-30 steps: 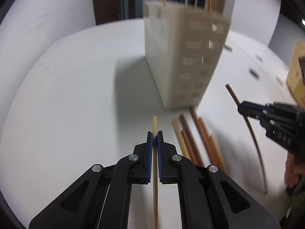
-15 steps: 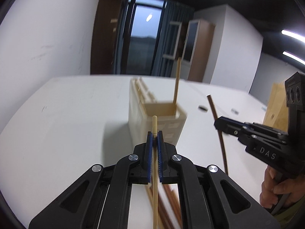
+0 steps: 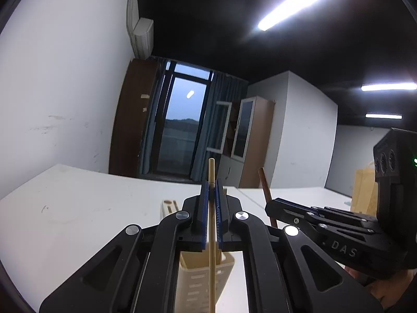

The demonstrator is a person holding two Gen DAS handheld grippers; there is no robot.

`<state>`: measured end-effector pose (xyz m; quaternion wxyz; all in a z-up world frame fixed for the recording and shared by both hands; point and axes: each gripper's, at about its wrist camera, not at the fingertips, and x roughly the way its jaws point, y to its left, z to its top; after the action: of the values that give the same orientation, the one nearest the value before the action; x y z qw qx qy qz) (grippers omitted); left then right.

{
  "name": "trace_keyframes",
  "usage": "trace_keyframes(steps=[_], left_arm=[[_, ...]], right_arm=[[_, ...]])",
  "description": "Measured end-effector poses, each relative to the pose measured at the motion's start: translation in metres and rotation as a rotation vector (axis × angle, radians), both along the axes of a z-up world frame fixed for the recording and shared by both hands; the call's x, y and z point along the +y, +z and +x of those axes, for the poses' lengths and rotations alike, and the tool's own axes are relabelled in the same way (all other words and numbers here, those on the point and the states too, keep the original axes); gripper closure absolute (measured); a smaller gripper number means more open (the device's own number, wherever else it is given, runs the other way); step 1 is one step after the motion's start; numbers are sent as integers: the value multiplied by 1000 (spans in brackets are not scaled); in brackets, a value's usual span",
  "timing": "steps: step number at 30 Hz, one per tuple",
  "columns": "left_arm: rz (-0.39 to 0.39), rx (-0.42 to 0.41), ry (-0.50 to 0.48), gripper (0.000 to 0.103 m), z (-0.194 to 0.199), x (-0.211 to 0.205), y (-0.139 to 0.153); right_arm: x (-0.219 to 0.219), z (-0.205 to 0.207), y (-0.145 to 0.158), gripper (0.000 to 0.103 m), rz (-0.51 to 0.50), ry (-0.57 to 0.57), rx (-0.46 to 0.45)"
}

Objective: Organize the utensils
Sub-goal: 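Lift both chopsticks over the cream holder with both grippers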

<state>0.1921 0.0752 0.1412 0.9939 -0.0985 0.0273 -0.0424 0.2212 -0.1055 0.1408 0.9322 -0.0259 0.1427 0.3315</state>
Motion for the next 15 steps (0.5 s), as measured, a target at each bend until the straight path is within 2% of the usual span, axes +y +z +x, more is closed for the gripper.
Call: trace_keyframes(steps=[7, 15], left_arm=[[15, -135, 47, 99, 3, -11, 10], [28, -301, 123, 99, -7, -18, 16]], right_arm=[[-8, 13, 11, 96, 101, 30, -47], [-19, 13, 27, 96, 227, 46, -196]])
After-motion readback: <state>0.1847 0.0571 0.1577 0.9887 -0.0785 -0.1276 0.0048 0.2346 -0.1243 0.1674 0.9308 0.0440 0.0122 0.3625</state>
